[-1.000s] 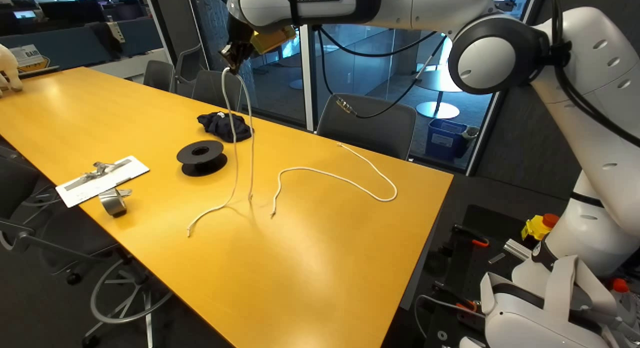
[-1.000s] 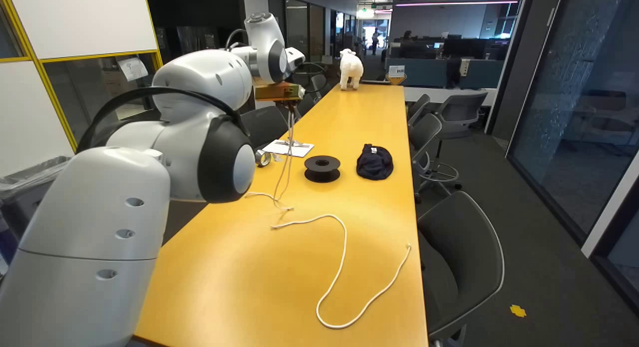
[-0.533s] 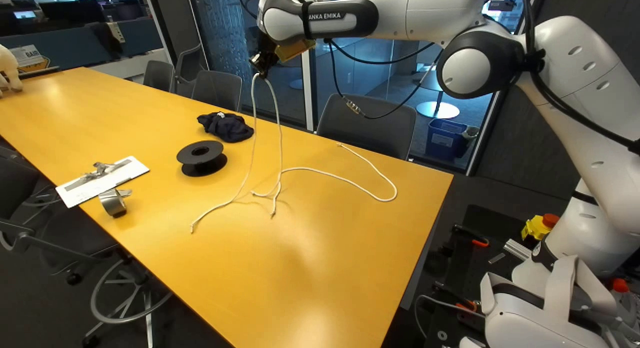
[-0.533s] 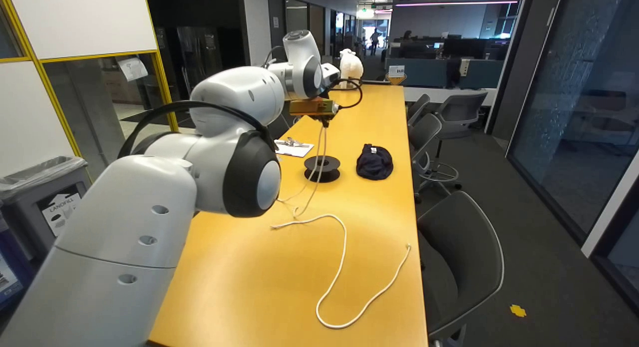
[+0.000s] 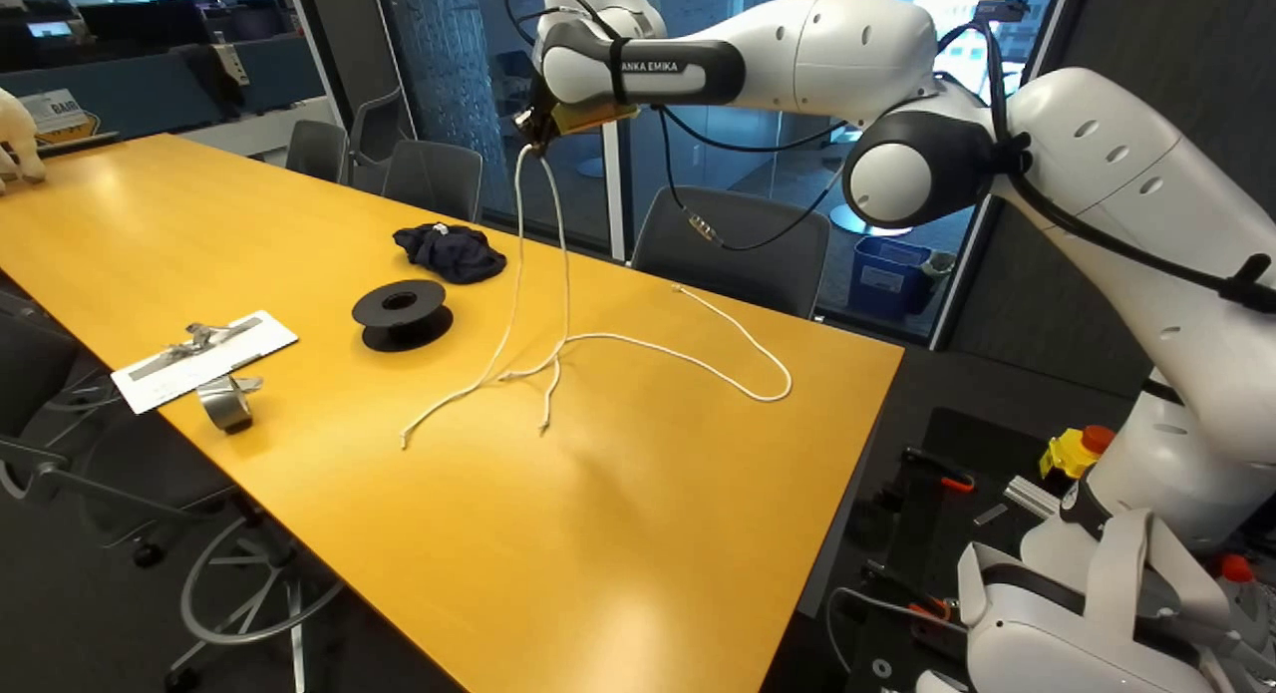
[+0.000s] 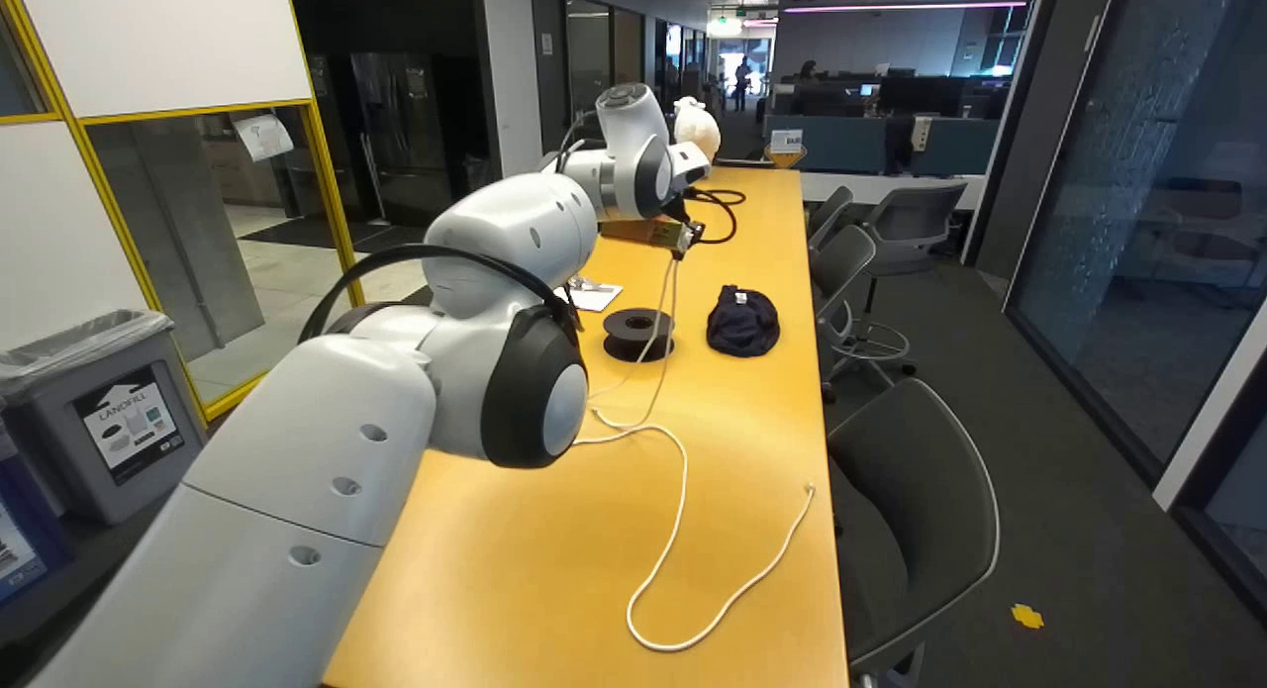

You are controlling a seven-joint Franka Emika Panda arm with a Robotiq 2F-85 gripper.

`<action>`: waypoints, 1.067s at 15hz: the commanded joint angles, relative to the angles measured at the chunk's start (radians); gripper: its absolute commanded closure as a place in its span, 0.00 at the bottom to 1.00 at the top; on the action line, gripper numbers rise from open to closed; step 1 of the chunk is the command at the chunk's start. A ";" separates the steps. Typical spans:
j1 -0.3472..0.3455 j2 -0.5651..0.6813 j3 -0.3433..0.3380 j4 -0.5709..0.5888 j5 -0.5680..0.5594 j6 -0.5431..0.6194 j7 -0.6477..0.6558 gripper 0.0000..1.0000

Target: Separate the two white ropes

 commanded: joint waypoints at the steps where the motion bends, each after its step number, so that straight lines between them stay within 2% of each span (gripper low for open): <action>1: -0.009 0.065 -0.016 0.110 0.003 0.059 0.081 0.99; 9: -0.034 0.129 -0.079 0.133 -0.016 0.213 0.196 0.99; 13: -0.068 0.157 -0.097 0.117 -0.001 0.190 0.204 0.99; 16: -0.103 0.172 -0.071 0.107 0.025 0.146 0.178 0.99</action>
